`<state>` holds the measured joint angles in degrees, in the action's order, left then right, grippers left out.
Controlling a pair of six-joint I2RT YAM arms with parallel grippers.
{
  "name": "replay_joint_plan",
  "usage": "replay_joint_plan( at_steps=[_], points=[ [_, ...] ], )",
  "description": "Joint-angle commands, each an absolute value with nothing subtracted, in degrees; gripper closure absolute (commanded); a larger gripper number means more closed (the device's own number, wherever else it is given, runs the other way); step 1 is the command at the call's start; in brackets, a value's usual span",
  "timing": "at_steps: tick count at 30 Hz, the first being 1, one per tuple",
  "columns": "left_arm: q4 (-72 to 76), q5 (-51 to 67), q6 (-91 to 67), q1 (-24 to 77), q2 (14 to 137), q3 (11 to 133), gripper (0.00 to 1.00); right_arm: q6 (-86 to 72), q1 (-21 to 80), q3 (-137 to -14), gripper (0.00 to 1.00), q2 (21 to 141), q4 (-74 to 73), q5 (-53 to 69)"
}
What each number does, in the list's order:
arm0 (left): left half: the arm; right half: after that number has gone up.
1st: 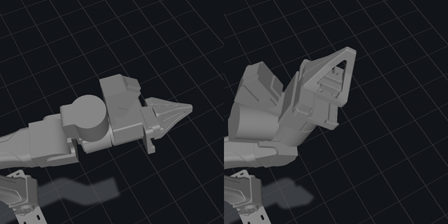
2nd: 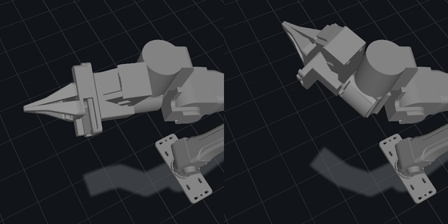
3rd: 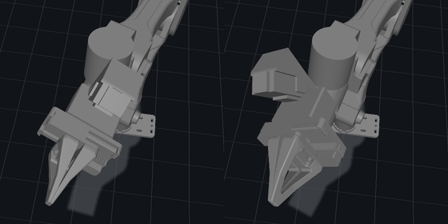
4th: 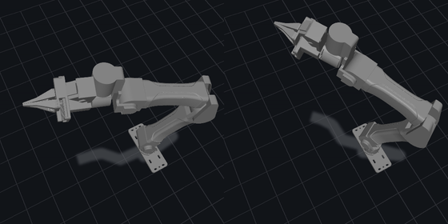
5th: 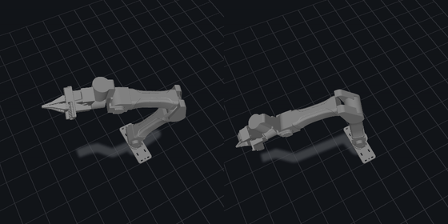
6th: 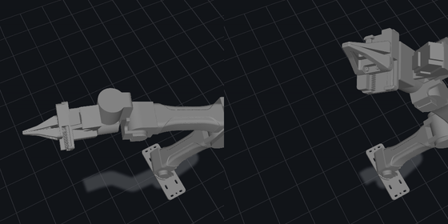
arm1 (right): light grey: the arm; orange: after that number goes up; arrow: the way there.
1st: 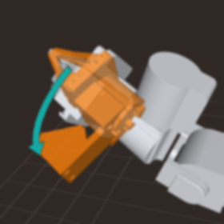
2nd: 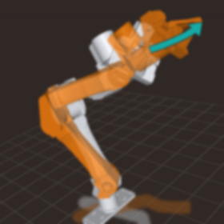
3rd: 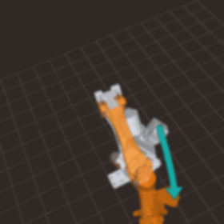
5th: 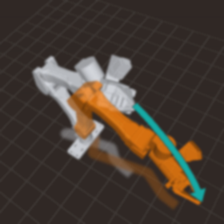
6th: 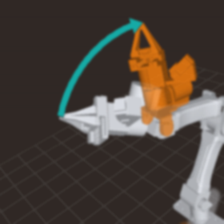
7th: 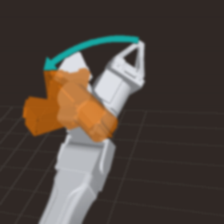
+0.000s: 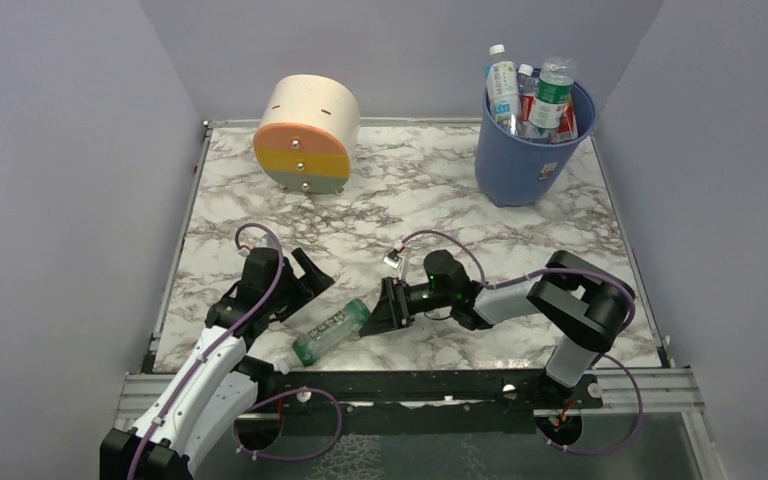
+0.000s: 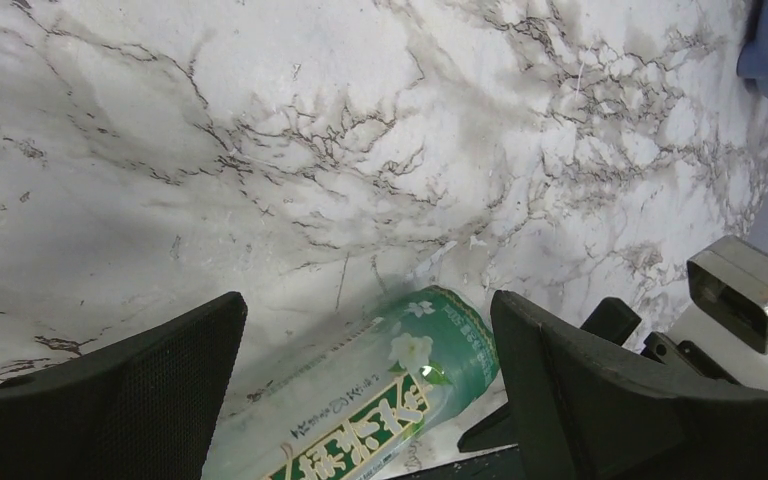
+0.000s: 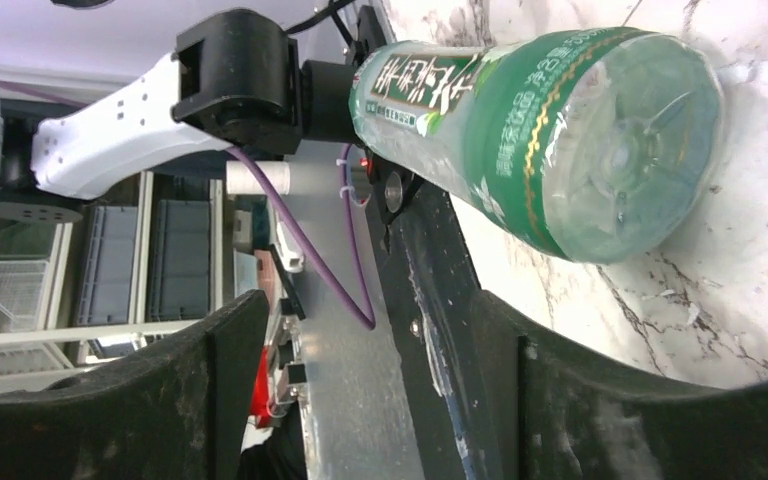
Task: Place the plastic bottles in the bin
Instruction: Move the plastic bottle to the center of the board.
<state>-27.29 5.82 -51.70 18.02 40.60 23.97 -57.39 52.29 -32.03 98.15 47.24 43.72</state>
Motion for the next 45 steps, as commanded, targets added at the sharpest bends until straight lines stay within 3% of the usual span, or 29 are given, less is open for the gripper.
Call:
replay_joint_plan(
  at_steps=[1,4,6,15,30,38,45],
  points=[
    [-26.96,4.34,-52.12,18.27,40.17,25.12,0.01,-58.99,54.98,-32.24,0.31,100.59,49.9,41.28],
    [-27.23,5.0,-52.38,18.22,40.68,25.39,0.02,-62.99,55.81,-33.49,0.56,104.9,54.35,41.45],
    [-27.28,5.79,-52.63,18.26,40.78,25.4,0.04,-64.75,56.53,-34.05,0.59,107.22,55.66,41.24],
    [-27.69,7.36,-54.49,18.25,38.66,23.5,0.03,-64.49,55.0,-42.3,0.53,114.88,53.92,41.37],
    [-29.31,7.01,-54.36,18.29,36.78,22.91,0.02,-63.42,47.01,-62.2,0.52,126.24,48.69,45.74],
    [-30.4,6.93,-54.05,18.27,37.04,24.5,0.02,-57.43,41.45,-56.92,0.49,117.71,42.49,45.72],
    [-30.13,10.1,-56.5,18.47,37.11,23.9,0.02,-42.23,39.46,-55.12,0.44,107.67,24.07,42.82]
  ],
)
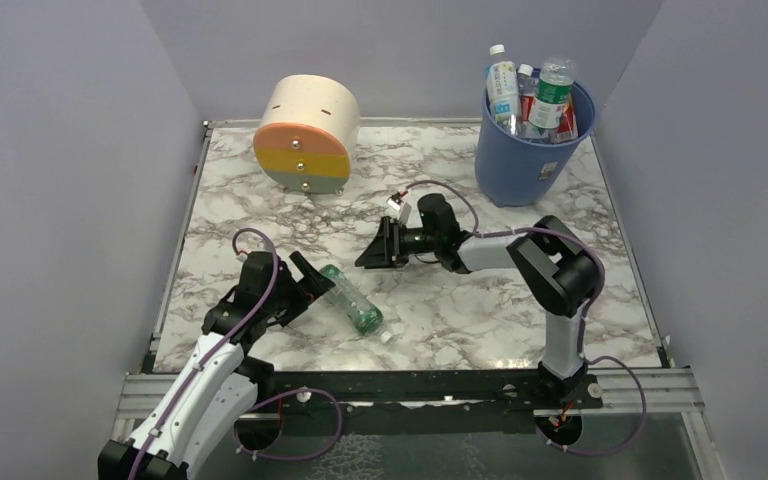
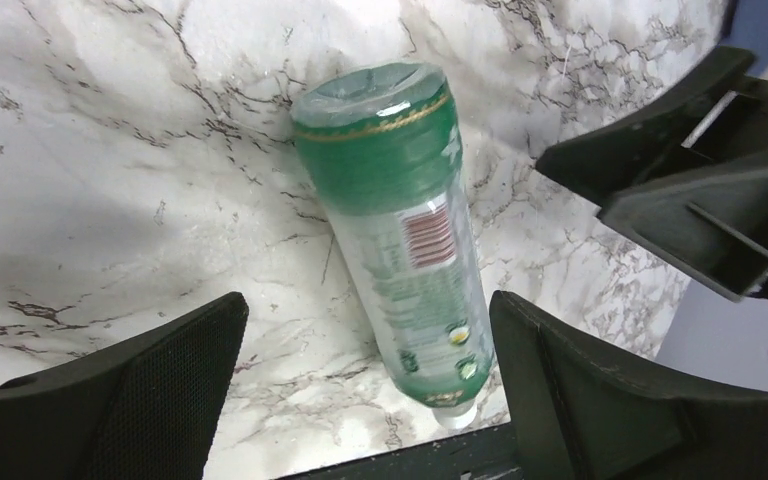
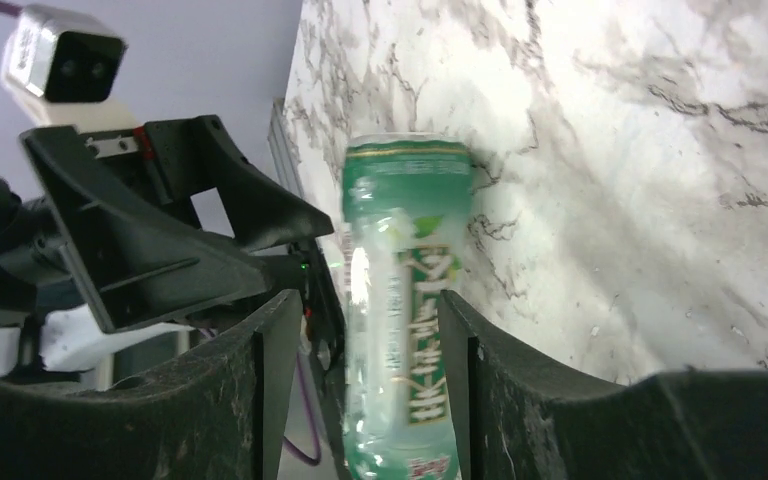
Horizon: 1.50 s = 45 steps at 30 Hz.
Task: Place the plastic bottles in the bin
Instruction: Move the plastic bottle to the center of the board, then pick up the plastic bottle at the center of the board.
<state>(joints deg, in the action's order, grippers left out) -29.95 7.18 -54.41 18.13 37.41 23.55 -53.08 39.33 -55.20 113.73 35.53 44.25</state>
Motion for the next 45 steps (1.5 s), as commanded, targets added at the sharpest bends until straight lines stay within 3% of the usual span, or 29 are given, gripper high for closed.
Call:
replay_joint_plan(
  at_steps=[1,7,17,27,35,39,45],
  points=[
    [-29.62,10.59,-57.0,18.56,37.16,23.63,0.02,-41.34,39.46,-54.53,0.44,106.6,23.16,42.63],
    [-24.19,11.05,-61.26,22.11,40.71,23.55,0.01,-38.94,38.21,-50.07,0.45,101.26,19.42,37.82],
    [-13.18,1.21,-71.93,37.29,52.15,25.52,0.01,-37.88,28.63,-48.51,0.45,97.59,17.06,41.47],
    [-2.17,-3.67,-77.5,42.15,66.34,29.78,0.01,-39.05,27.33,-45.41,0.47,96.5,19.16,43.04],
    [3.66,-5.11,-80.22,44.21,78.49,35.58,0.01,-41.17,27.33,-41.85,0.55,95.62,21.74,43.57],
    [5.03,-5.59,-81.0,44.41,80.12,35.95,0.01,-43.88,27.33,-36.84,0.68,94.28,24.87,44.57],
    [5.26,-6.65,-81.15,44.38,80.3,36.21,0.01,-45.89,27.5,-31.66,0.74,92.57,28.49,45.66]
  ],
)
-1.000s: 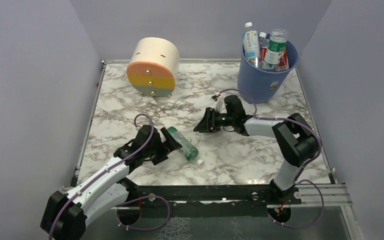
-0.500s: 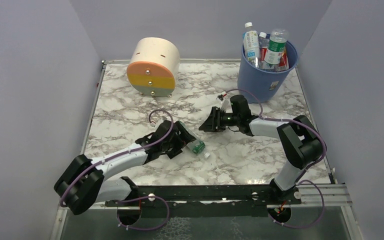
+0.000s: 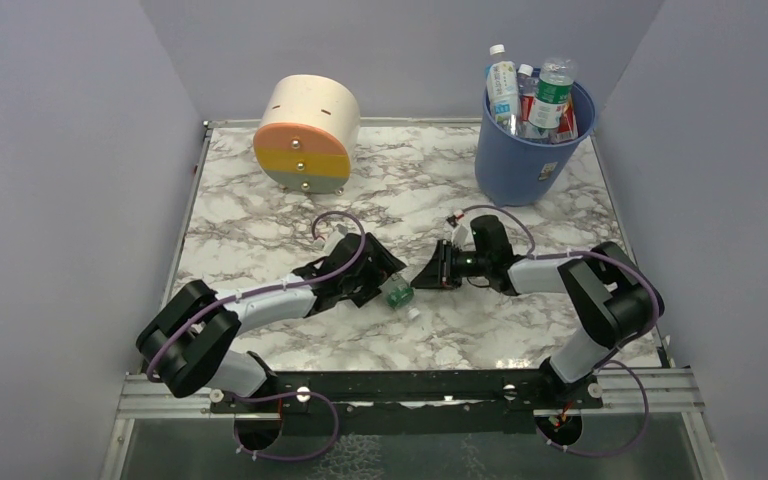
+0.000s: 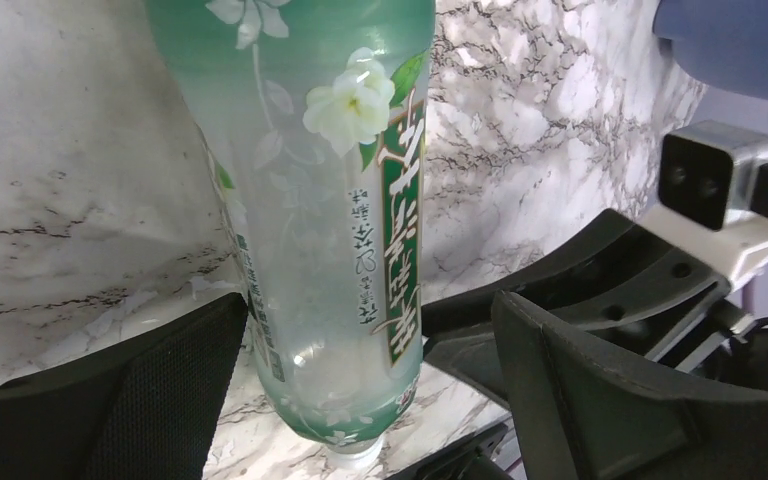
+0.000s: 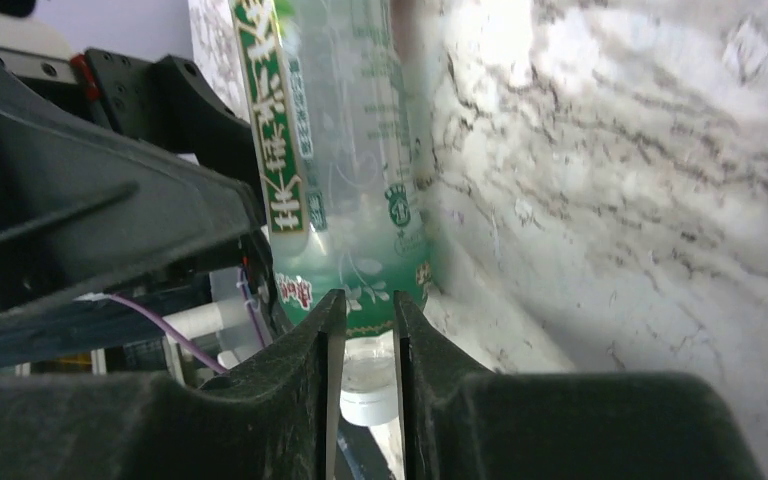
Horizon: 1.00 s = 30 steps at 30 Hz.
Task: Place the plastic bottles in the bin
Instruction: Pick up the plastic bottle at the center of the board.
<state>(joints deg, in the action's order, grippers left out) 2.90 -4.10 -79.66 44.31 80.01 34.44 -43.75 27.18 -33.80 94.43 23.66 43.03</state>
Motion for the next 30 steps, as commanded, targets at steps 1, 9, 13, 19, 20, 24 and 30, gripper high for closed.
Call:
replay_joint_plan(
  at_steps=[1,9,13,19,20,24,30],
  points=[
    [5.27,-6.7,-81.13,44.38,80.61,36.39,0.01,-46.09,27.51,-31.38,0.74,92.67,28.94,46.1],
    [5.38,-4.35,-78.97,44.77,83.07,38.53,0.01,-46.03,27.6,-32.05,0.74,91.81,30.95,50.73],
    [2.17,-3.22,-76.34,45.07,83.72,39.9,0.01,-42.85,27.58,-32.88,0.74,87.17,23.94,48.18],
    [-2.52,-0.83,-67.0,45.09,87.82,44.43,0.01,-34.99,27.59,-36.2,0.36,75.68,8.45,41.37],
    [-3.75,-0.18,-65.43,45.18,89.38,45.79,0.01,-34.32,27.6,-37.2,0.33,74.13,5.8,39.58],
    [-4.61,0.81,-62.29,45.94,94.13,48.36,0.01,-32.65,27.46,-40.25,0.31,71.77,0.19,34.98],
    [-4.98,1.54,-60.35,47.63,101.09,52.56,0.01,-35.72,26.9,-38.32,0.32,72.21,2.29,36.6]
  ],
)
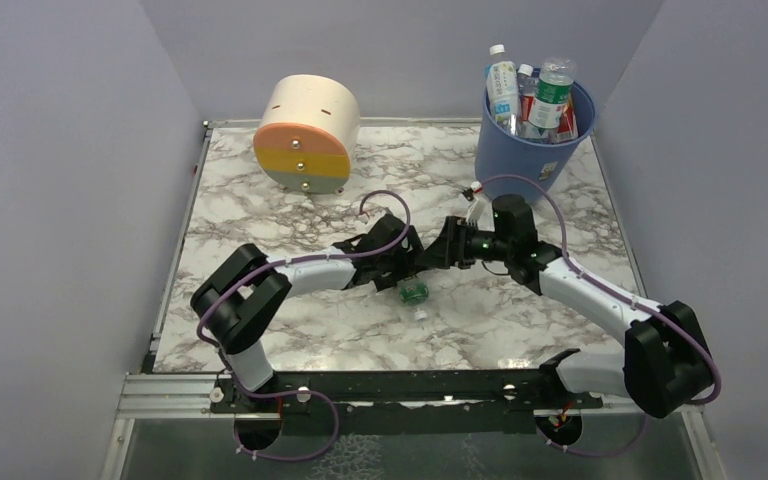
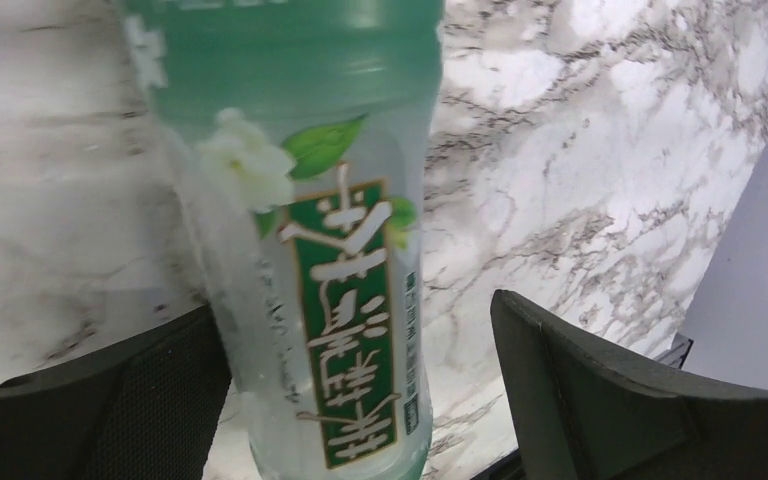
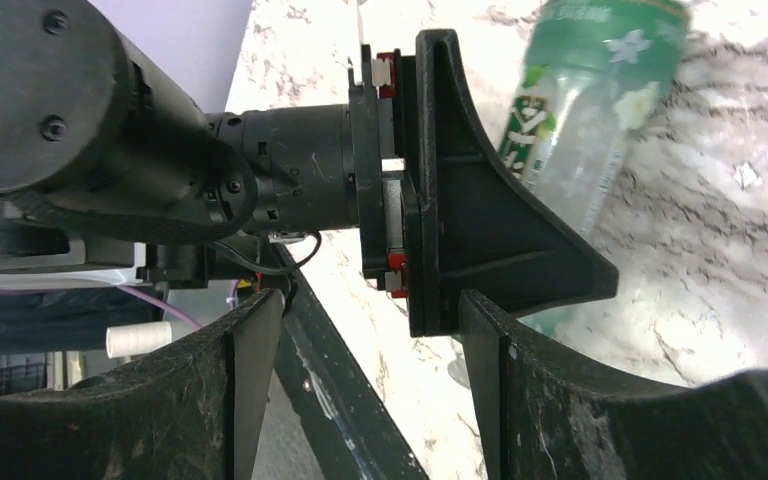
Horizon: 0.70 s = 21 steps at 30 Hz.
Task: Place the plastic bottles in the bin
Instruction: Pick up the plastic bottle at the center of the board.
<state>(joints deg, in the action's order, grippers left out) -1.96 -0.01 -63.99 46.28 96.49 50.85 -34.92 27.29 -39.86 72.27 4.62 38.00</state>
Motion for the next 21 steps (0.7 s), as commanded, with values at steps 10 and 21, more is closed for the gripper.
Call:
replay_joint_plan(
  at_steps=[10,21],
  points=[
    [-7.74,-0.49,-58.33,48.33,98.63,52.18,0.07,-35.26,25.2,-37.7,0.32,68.65,0.62,35.81],
    [-10.13,-1.72,-55.23,51.13,102.24,54.03,0.19,-35.77,23.79,-38.64,0.35,67.37,-0.42,36.83]
  ],
)
